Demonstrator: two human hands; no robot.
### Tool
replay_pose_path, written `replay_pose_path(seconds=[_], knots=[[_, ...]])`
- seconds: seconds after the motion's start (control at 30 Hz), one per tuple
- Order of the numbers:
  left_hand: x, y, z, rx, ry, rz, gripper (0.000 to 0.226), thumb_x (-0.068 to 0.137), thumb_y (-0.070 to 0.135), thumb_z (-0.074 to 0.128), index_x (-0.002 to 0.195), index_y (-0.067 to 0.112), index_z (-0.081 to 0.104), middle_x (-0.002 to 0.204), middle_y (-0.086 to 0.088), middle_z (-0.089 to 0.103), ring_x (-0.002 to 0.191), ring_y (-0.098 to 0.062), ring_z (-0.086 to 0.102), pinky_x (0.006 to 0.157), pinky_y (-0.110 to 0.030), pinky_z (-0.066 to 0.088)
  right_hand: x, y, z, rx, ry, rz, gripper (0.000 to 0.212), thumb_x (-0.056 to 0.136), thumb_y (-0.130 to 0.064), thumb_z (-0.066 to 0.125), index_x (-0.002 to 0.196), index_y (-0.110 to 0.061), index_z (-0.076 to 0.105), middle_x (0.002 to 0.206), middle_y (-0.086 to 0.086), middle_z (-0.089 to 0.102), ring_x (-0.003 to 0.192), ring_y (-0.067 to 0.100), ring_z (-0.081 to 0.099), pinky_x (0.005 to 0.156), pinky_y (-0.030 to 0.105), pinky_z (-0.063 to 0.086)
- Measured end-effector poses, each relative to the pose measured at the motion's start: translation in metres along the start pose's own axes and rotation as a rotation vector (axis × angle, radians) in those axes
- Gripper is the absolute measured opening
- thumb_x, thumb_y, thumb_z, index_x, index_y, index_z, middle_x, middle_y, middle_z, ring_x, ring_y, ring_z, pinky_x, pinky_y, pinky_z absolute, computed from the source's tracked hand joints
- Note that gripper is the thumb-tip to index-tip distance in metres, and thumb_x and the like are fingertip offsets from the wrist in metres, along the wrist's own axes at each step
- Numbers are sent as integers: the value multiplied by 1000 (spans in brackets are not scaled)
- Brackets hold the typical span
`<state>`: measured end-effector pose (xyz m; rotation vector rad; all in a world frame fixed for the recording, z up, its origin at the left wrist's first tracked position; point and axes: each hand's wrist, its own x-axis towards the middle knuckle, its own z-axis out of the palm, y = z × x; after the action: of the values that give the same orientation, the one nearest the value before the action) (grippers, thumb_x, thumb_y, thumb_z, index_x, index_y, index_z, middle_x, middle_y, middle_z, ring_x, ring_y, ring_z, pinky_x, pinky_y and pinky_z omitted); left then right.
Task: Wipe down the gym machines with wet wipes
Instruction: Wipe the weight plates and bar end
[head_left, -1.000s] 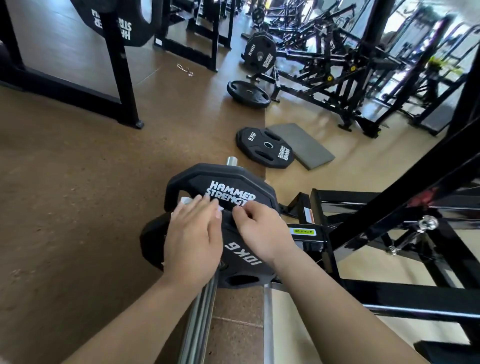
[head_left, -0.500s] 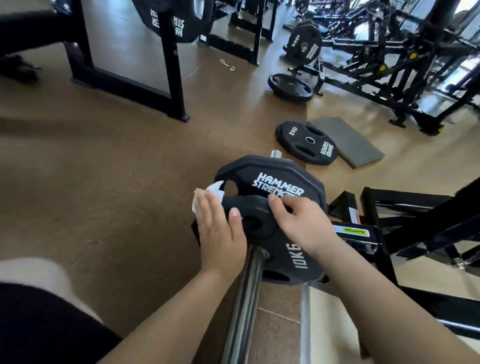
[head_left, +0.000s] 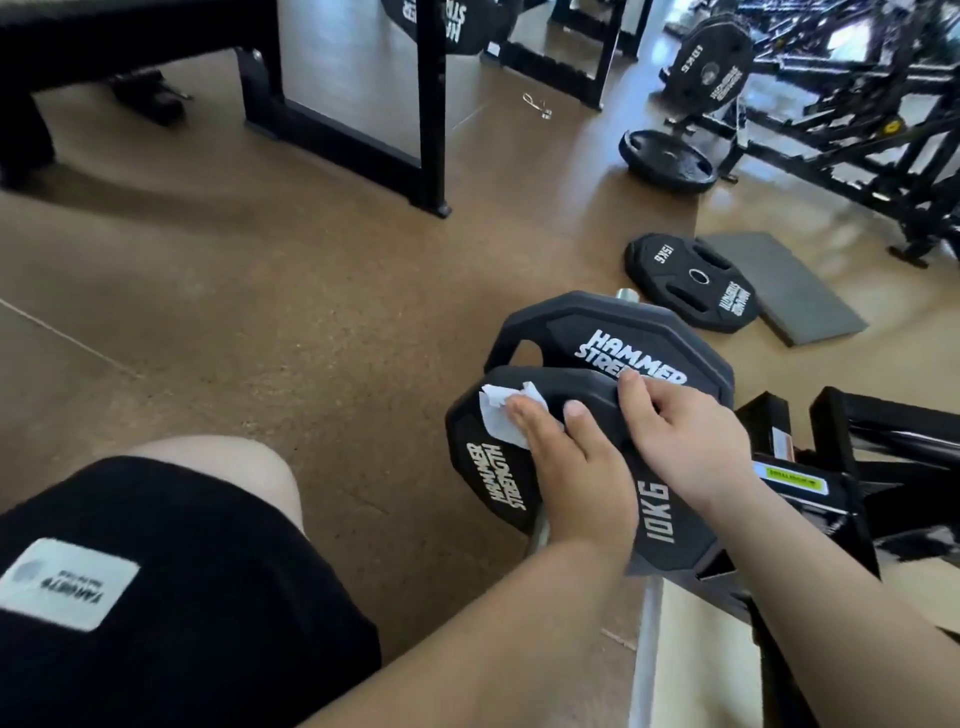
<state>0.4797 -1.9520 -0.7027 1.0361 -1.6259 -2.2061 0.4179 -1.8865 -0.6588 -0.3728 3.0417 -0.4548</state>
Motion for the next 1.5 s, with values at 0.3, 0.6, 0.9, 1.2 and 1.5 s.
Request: replay_pose_path(seconds=[0.3, 0.6, 0.9, 1.2, 1.5], knots=[[38, -22, -85, -63, 302, -200, 41, 111, 23, 40, 151, 22, 49, 144, 1, 56, 134, -24, 53, 103, -30, 40, -7, -34, 2, -27, 87, -333, 41, 106, -41, 44, 145, -35, 53, 138, -14, 62, 128, 14, 57, 93, 34, 47], [66, -46, -60, -130, 147, -399, 50, 102, 4, 46, 151, 11, 39, 138, -18, 59, 110, -35, 62, 90, -40, 51, -7, -26, 8, -95, -49, -301, 49, 105, -61, 28, 147, -45, 46, 137, -23, 59, 127, 11, 56, 94, 38, 50], [53, -37, -27, -171, 54, -383, 62, 103, 24, 41, 159, 33, 14, 154, -2, 39, 134, -35, 48, 117, -51, 37, -9, -18, -1, 65, -73, -240, 41, 104, -55, 41, 142, -47, 53, 136, -28, 60, 126, 4, 55, 104, 34, 43], [30, -30, -38, -69, 98, -310, 16, 87, 25, 53, 80, 28, 68, 94, -1, 70, 96, -29, 67, 101, -44, 54, -10, -15, -6, 95, -121, -215, 42, 105, -54, 42, 145, -45, 52, 138, -25, 59, 129, 4, 53, 109, 34, 42], [-9, 43, -81, 201, -283, -85, 21, 105, 17, 58, 107, 28, 75, 94, 13, 78, 91, -7, 74, 92, -36, 60, -70, -31, -26, 393, -14, -30, 27, 102, -47, 50, 84, -29, 58, 71, -8, 64, 68, 10, 62, 68, 45, 57]])
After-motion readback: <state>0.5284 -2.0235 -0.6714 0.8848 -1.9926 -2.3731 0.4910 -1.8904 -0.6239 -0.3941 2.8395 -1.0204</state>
